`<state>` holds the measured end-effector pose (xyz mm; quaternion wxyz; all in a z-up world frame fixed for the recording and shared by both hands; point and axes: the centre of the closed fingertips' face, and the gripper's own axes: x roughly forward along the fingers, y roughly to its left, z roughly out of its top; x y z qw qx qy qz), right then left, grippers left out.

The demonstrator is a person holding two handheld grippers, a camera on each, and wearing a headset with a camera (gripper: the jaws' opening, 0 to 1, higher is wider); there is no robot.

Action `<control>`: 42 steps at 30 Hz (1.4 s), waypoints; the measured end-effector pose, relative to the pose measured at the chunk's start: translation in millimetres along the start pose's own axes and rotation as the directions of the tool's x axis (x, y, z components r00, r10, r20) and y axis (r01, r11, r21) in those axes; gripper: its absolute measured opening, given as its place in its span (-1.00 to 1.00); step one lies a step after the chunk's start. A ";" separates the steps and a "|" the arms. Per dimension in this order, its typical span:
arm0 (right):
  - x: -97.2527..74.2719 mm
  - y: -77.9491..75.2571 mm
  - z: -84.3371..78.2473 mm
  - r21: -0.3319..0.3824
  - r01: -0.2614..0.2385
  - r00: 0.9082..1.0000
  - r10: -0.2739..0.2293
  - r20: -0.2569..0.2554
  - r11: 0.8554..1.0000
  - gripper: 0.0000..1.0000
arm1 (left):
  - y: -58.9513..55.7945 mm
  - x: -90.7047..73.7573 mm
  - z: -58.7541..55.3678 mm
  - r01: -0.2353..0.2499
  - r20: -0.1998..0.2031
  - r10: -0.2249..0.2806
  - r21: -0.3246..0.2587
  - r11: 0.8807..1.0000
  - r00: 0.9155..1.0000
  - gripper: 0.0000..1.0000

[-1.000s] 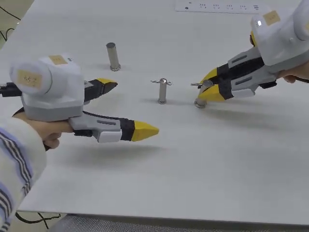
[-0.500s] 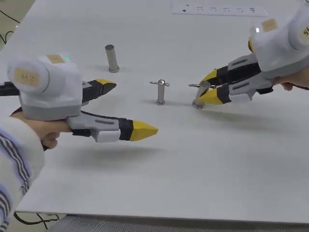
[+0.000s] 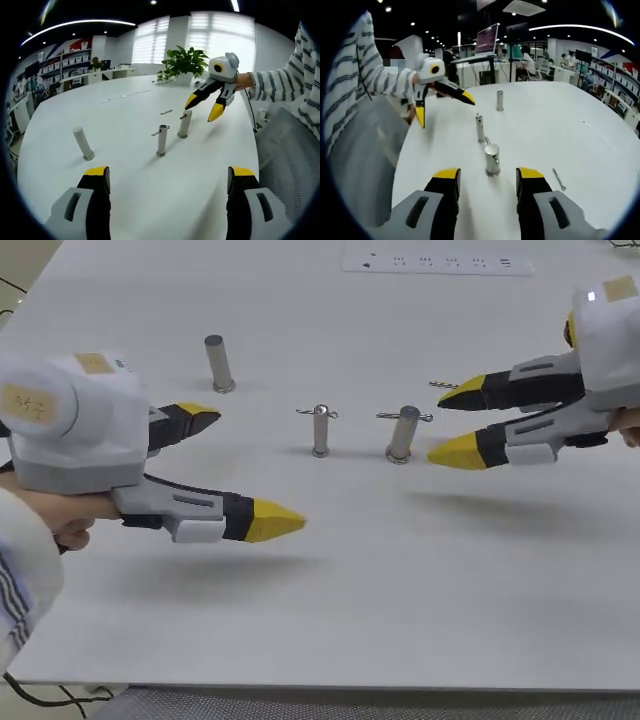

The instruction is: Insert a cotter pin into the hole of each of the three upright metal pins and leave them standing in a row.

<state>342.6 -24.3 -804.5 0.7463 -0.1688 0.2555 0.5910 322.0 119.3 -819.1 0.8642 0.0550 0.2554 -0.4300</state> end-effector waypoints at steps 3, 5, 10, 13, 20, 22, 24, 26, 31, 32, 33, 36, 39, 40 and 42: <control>-4.0 6.4 1.4 0.028 0.016 1.000 -0.016 0.021 0.999 0.14 | 0.7 -1.8 0.4 -0.003 -0.004 0.003 0.002 1.000 1.000 0.96; -6.4 14.1 3.9 0.054 0.024 0.999 -0.027 0.040 0.998 0.23 | 1.3 -3.3 0.4 -0.006 -0.006 0.006 0.002 1.000 1.000 0.96; -9.1 21.0 2.2 0.090 0.054 0.997 -0.060 0.058 0.994 0.52 | 4.8 -8.3 -2.0 -0.020 -0.013 0.020 -0.002 1.000 1.000 0.93; -12.0 24.4 -3.3 0.120 0.073 0.995 -0.079 0.052 0.990 0.58 | 5.0 -11.4 -4.5 -0.018 -0.023 0.018 0.000 1.000 1.000 0.92; -20.4 27.4 -17.0 0.207 0.114 0.991 -0.127 0.046 0.972 0.95 | 12.9 -20.5 -5.3 -0.035 -0.031 0.035 0.002 0.999 0.999 0.92; -22.0 27.8 -19.1 0.229 0.123 0.989 -0.139 0.054 0.966 1.00 | 16.4 -21.7 -5.0 -0.045 -0.031 0.045 0.001 0.999 0.999 0.92; -22.0 27.8 -22.2 0.246 0.133 0.987 -0.150 0.049 0.960 1.00 | 21.1 -22.3 -4.5 -0.055 -0.030 0.055 -0.002 0.998 0.998 0.92; -21.3 30.5 -24.9 0.256 0.128 0.989 -0.143 0.044 0.958 1.00 | 31.3 -23.3 -4.3 -0.087 -0.032 0.087 -0.009 0.996 0.996 0.90; -18.9 37.9 -27.5 0.267 0.117 0.991 -0.132 0.039 0.956 1.00 | 51.3 -24.1 1.9 -0.132 -0.018 0.132 -0.022 0.991 0.991 0.86; -18.8 39.0 -27.2 0.265 0.116 0.990 -0.132 0.041 0.957 1.00 | 57.5 -24.5 3.2 -0.148 -0.015 0.148 -0.027 0.989 0.989 0.85; -18.4 39.6 -27.2 0.267 0.115 0.990 -0.131 0.043 0.957 1.00 | 61.4 -24.8 4.1 -0.158 -0.013 0.157 -0.030 0.987 0.987 0.84; -17.0 42.9 -29.0 0.278 0.111 0.991 -0.127 0.042 0.954 1.00 | 75.7 -26.4 7.5 -0.194 -0.002 0.194 -0.045 0.980 0.981 0.77; -16.1 45.9 -31.6 0.286 0.112 0.991 -0.128 0.038 0.952 1.00 | 85.6 -26.5 9.3 -0.220 0.001 0.220 -0.055 0.974 0.975 0.71; -15.9 47.1 -31.6 0.290 0.110 0.991 -0.127 0.039 0.951 1.00 | 88.5 -26.4 9.3 -0.230 0.000 0.230 -0.057 0.972 0.973 0.68; -15.4 49.2 -32.3 0.296 0.109 0.991 -0.126 0.040 0.949 1.00 | 101.0 -27.6 9.6 -0.289 -0.005 0.289 -0.054 0.956 0.957 0.62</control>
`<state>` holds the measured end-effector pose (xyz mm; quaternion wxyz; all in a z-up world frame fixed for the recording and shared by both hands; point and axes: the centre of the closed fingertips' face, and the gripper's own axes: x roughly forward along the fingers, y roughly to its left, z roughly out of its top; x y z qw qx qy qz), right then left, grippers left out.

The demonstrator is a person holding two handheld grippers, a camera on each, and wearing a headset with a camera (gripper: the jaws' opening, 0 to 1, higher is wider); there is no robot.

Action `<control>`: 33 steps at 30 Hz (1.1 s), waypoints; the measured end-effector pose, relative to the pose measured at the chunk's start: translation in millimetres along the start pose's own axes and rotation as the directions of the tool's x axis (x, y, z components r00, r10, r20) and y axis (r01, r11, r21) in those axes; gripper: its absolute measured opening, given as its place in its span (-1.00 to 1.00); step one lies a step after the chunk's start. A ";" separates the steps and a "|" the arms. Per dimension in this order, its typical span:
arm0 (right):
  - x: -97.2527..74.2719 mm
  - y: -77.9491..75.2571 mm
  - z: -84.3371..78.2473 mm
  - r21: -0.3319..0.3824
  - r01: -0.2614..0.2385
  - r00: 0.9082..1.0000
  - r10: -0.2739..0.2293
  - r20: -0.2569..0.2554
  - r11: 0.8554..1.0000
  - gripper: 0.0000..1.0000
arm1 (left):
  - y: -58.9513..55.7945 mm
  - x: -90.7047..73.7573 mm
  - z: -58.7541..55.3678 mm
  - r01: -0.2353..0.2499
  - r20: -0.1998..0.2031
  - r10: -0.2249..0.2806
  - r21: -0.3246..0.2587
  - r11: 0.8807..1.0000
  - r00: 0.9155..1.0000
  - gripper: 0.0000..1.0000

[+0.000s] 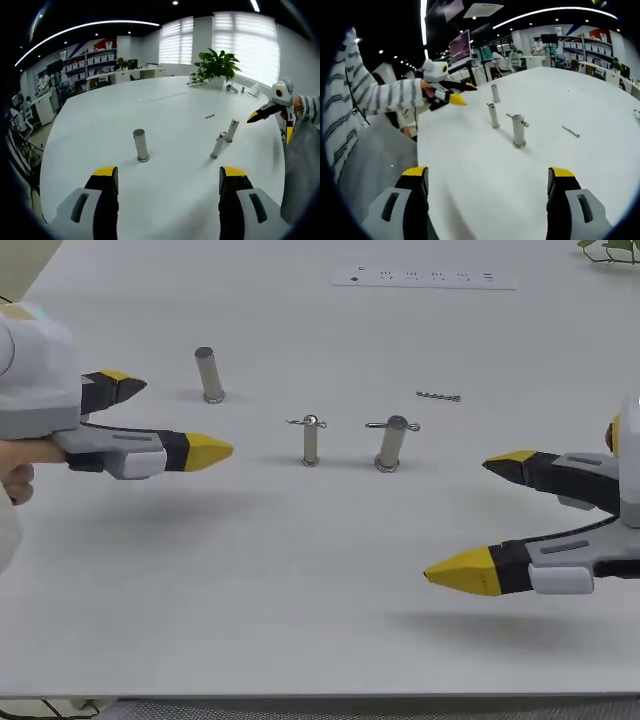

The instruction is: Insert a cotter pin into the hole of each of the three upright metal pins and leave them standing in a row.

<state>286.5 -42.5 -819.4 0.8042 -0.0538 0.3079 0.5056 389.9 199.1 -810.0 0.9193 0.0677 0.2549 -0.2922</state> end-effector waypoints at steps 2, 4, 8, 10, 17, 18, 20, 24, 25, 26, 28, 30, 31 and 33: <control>0.0 1.1 -1.9 0.003 0.002 1.000 -0.002 -0.006 1.000 1.00 | 10.7 1.9 0.7 -0.058 -0.004 0.058 0.000 0.998 0.998 0.57; 0.1 2.6 -3.2 0.006 0.002 1.000 -0.002 -0.010 1.000 1.00 | 16.7 4.8 5.4 -0.086 0.015 0.086 -0.018 0.996 0.996 0.49; 0.6 5.6 -3.9 0.019 0.000 1.000 0.000 -0.005 1.000 1.00 | 20.5 14.6 12.1 -0.100 0.029 0.101 -0.013 0.995 0.994 0.32; 0.8 7.4 -4.1 0.021 0.000 1.000 0.000 -0.003 1.000 1.00 | 20.8 21.0 12.8 -0.098 0.020 0.098 -0.005 0.995 0.995 0.27; 0.2 8.3 -3.9 0.032 0.009 1.000 -0.009 -0.006 0.999 1.00 | 27.6 44.1 9.2 -0.121 -0.029 0.120 -0.009 0.993 0.992 -0.02; 0.2 8.5 -3.9 0.030 0.009 1.000 -0.009 -0.007 1.000 1.00 | 27.8 47.7 8.7 -0.117 -0.036 0.116 -0.016 0.993 0.993 -0.04; -0.2 8.4 -4.4 0.029 0.009 1.000 -0.009 -0.010 1.000 1.00 | 27.5 52.1 8.9 -0.109 -0.043 0.108 -0.022 0.994 0.993 -0.07; -1.6 7.7 -6.4 0.034 0.009 1.000 -0.008 -0.019 0.999 1.00 | 31.2 57.9 14.8 -0.117 -0.020 0.115 -0.088 0.989 0.993 -0.25; -1.9 7.5 -6.5 0.034 0.009 1.000 -0.008 -0.019 0.999 1.00 | 32.2 58.3 15.4 -0.120 -0.020 0.118 -0.101 0.988 0.993 -0.32; -2.2 7.4 -6.5 0.036 0.009 1.000 -0.008 -0.018 0.999 1.00 | 33.2 58.9 16.5 -0.124 -0.016 0.123 -0.106 0.987 0.992 -0.39; -2.3 6.9 -6.3 0.042 0.009 1.000 -0.009 -0.013 0.999 1.00 | 32.4 59.9 18.6 -0.122 -0.007 0.121 -0.102 0.987 0.993 -0.46; -2.4 6.6 -7.2 0.044 0.010 1.000 -0.009 -0.017 0.999 1.00 | 31.1 61.1 21.4 -0.116 0.004 0.117 -0.111 0.987 0.993 -0.49; -2.4 6.6 -7.5 0.043 0.009 1.000 -0.008 -0.018 0.999 1.00 | 30.2 61.9 23.2 -0.113 0.012 0.115 -0.109 0.988 0.993 -0.50; -2.2 6.7 -7.4 0.045 0.008 1.000 -0.007 -0.018 0.999 1.00 | 28.1 62.7 24.3 -0.112 0.012 0.113 -0.089 0.990 0.994 -0.52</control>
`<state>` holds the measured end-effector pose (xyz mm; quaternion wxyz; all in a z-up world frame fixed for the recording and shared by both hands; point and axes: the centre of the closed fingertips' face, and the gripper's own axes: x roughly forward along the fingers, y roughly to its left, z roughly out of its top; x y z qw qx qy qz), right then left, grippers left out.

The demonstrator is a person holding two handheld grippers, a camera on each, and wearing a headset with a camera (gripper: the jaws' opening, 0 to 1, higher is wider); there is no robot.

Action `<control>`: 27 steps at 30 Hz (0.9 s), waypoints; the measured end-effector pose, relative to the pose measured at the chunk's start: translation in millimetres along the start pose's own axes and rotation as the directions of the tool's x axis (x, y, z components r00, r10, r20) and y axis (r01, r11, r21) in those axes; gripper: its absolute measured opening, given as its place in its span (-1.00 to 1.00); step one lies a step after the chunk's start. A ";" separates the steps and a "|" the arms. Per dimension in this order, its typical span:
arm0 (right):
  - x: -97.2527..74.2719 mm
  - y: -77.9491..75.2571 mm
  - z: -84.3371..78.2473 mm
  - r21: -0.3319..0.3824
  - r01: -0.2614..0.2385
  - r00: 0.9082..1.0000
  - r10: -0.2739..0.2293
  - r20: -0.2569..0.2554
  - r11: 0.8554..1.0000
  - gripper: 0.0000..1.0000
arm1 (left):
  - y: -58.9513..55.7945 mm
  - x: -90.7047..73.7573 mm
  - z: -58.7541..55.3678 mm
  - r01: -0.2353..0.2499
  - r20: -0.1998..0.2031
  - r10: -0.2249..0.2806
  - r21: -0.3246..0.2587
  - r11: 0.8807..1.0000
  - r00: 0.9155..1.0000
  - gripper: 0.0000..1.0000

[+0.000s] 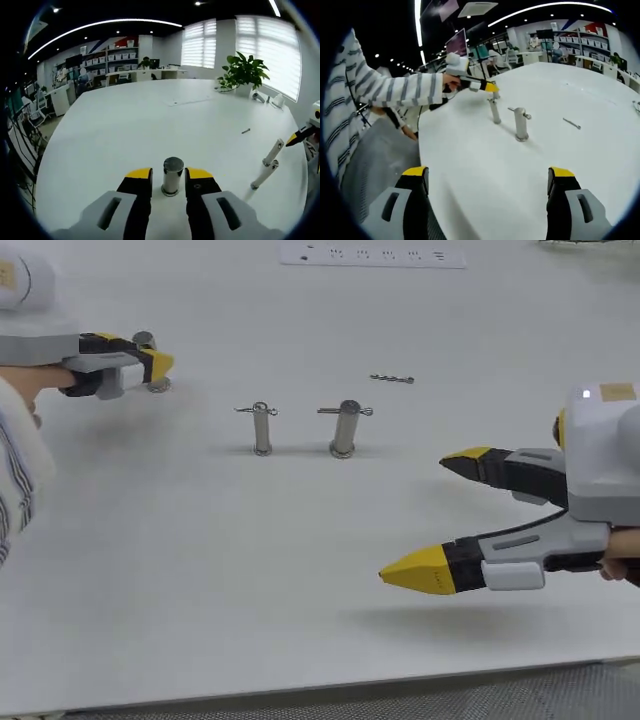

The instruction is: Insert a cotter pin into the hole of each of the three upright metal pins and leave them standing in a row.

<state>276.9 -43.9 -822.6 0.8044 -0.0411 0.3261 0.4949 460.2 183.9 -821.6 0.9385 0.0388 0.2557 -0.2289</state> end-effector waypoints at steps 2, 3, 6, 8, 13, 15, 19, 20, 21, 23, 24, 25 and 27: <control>0.3 0.0 0.8 0.003 0.000 1.000 0.000 0.004 1.000 1.00 | -1.0 -0.2 0.8 -0.004 0.002 0.004 0.012 1.000 1.000 -0.57; 0.4 0.0 1.3 0.004 0.000 1.000 0.000 0.006 1.000 1.00 | -1.6 -0.1 0.9 -0.003 0.003 0.003 0.013 1.000 1.000 -0.61; 0.4 -0.1 2.5 -0.002 0.001 1.000 -0.001 0.009 1.000 1.00 | -3.5 3.7 0.1 0.013 -0.007 -0.013 0.026 1.000 1.000 -0.69; 0.1 -0.1 2.6 -0.005 0.002 1.000 -0.002 0.008 1.000 1.00 | -5.6 3.6 -0.4 0.016 -0.010 -0.016 0.033 0.999 1.000 -0.74; -0.7 -0.5 3.5 -0.002 0.000 1.000 0.000 0.011 1.000 1.00 | 2.4 8.1 -0.9 0.021 -0.013 -0.021 -0.031 0.999 1.000 -0.75; -1.1 -0.6 4.0 -0.002 0.000 1.000 0.000 0.014 1.000 1.00 | 4.7 7.7 -0.7 0.007 -0.016 -0.007 0.029 1.000 1.000 -0.76; -1.8 -0.4 4.0 0.004 0.000 1.000 -0.001 0.015 1.000 0.99 | 6.3 8.0 -1.3 0.000 -0.017 0.000 0.005 1.000 1.000 -0.76; -1.8 -0.4 4.0 0.004 0.001 1.000 -0.001 0.014 1.000 0.99 | 6.5 8.0 -1.6 -0.001 -0.019 0.001 0.001 1.000 1.000 -0.77; -1.9 -0.4 4.0 0.002 0.001 1.000 -0.001 0.014 1.000 0.99 | 7.0 7.5 -1.8 0.000 -0.023 0.000 -0.001 1.000 1.000 -0.77; -2.1 -0.5 4.2 0.001 0.002 1.000 -0.002 0.013 1.000 0.99 | 6.6 6.2 -2.6 0.009 -0.029 -0.009 -0.022 1.000 1.000 -0.77; -2.2 -0.5 4.4 0.000 0.001 1.000 -0.001 0.013 1.000 0.99 | 5.6 5.3 -3.2 0.015 -0.034 -0.016 -0.025 1.000 0.999 -0.77; -2.4 -0.7 4.7 -0.001 0.002 1.000 -0.002 0.013 1.000 0.99 | 5.2 5.1 -3.6 0.017 -0.036 -0.017 -0.022 1.000 0.999 -0.77; -2.7 -1.4 5.3 -0.003 0.003 1.000 -0.003 0.012 1.000 0.99 | 3.6 3.2 -5.1 0.024 -0.048 -0.024 -0.007 1.000 0.999 -0.77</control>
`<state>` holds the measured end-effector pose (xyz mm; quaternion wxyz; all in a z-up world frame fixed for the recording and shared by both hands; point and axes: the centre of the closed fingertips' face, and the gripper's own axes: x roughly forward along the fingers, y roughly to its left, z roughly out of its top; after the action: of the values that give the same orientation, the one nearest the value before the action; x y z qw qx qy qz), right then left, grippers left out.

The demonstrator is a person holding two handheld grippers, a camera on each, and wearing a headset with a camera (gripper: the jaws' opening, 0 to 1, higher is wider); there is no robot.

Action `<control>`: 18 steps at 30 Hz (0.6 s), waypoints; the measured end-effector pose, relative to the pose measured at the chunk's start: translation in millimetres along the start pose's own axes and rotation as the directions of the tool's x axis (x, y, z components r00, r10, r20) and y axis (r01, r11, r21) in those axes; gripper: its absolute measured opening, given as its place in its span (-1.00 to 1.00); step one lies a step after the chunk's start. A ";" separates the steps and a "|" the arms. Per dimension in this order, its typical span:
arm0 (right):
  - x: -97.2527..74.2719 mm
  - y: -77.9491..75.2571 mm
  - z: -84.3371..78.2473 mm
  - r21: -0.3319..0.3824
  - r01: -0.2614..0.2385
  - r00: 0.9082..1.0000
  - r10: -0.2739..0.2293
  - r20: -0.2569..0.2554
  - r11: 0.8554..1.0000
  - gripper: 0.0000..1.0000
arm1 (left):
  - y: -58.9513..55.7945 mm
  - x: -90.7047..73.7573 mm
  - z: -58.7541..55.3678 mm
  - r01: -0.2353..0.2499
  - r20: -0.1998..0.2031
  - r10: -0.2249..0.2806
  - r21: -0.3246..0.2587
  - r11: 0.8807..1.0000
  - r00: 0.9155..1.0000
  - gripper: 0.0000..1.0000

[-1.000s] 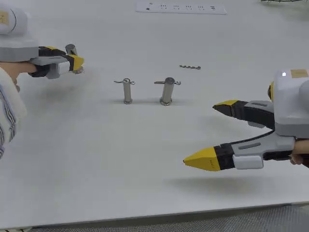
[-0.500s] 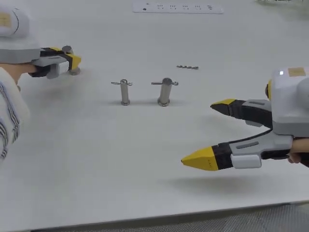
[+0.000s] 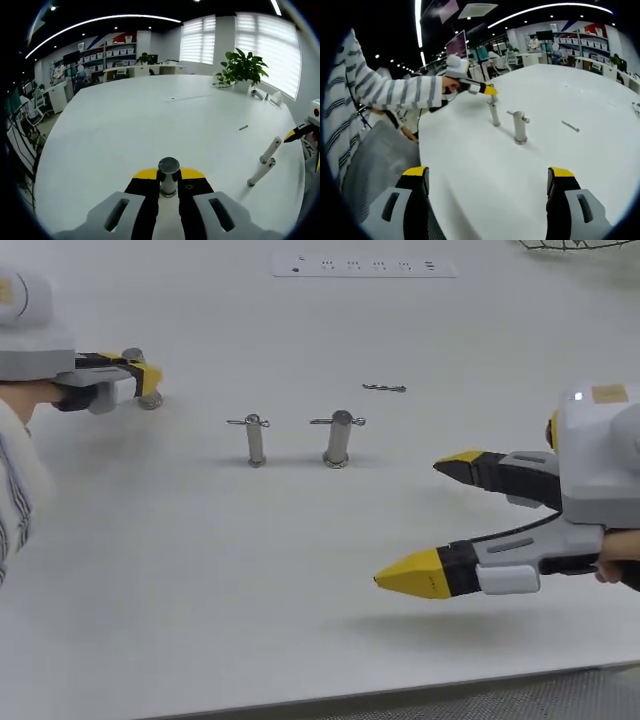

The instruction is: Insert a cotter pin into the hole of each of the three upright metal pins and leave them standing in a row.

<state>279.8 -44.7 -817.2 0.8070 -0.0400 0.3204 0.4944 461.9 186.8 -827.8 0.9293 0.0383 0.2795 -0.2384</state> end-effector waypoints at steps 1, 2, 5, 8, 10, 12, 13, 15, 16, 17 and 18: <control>-0.2 -0.4 0.3 0.000 0.002 1.000 -0.002 0.000 1.000 0.99 | -1.2 -1.9 -0.2 0.004 -0.002 -0.004 0.002 1.000 1.000 -0.77; -0.6 -0.9 1.2 -0.002 0.002 1.000 -0.002 0.002 1.000 0.99 | -1.9 -3.8 0.4 0.005 0.000 -0.005 0.002 1.000 1.000 -0.77; -1.7 -2.2 2.5 -0.005 0.005 1.000 -0.005 0.003 1.000 0.99 | -10.4 -11.9 4.4 0.032 -0.002 -0.032 0.025 0.999 0.999 -0.77; -2.7 -4.7 2.1 -0.004 0.011 1.000 -0.011 0.000 1.000 0.98 | -21.4 -20.8 6.8 0.054 -0.011 -0.054 0.051 0.997 0.998 -0.77; -3.7 -6.7 2.4 -0.007 0.017 1.000 -0.017 0.005 1.000 0.98 | -29.4 -28.2 8.0 0.063 -0.008 -0.063 0.054 0.997 0.998 -0.77; -5.2 -8.1 3.5 -0.009 0.023 1.000 -0.022 0.012 1.000 0.98 | -38.3 -35.8 7.7 0.067 -0.003 -0.067 0.049 0.997 0.998 -0.77; -5.8 -8.3 3.8 -0.009 0.023 1.000 -0.023 0.015 1.000 0.98 | -42.9 -38.8 7.2 0.071 -0.001 -0.071 0.045 0.996 0.997 -0.77; -7.0 -9.2 4.1 -0.007 0.027 0.999 -0.027 0.018 1.000 0.98 | -57.6 -46.5 4.6 0.099 -0.002 -0.099 0.075 0.992 0.995 -0.77; -7.3 -9.6 3.7 -0.007 0.028 0.999 -0.028 0.018 1.000 0.98 | -64.5 -50.5 2.5 0.108 -0.006 -0.108 0.095 0.990 0.994 -0.77; -7.9 -9.7 3.0 -0.008 0.029 0.999 -0.028 0.015 1.000 0.98 | -68.7 -53.1 0.6 0.113 -0.013 -0.112 0.111 0.987 0.994 -0.77; -8.3 -9.7 2.4 -0.009 0.028 1.000 -0.028 0.013 1.000 0.98 | -74.3 -57.8 -1.4 0.114 -0.022 -0.113 0.113 0.987 0.993 -0.77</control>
<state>286.4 -55.0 -813.2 0.8159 -0.0449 0.3122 0.4846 384.5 145.8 -793.2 0.9084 0.0770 0.2744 -0.3061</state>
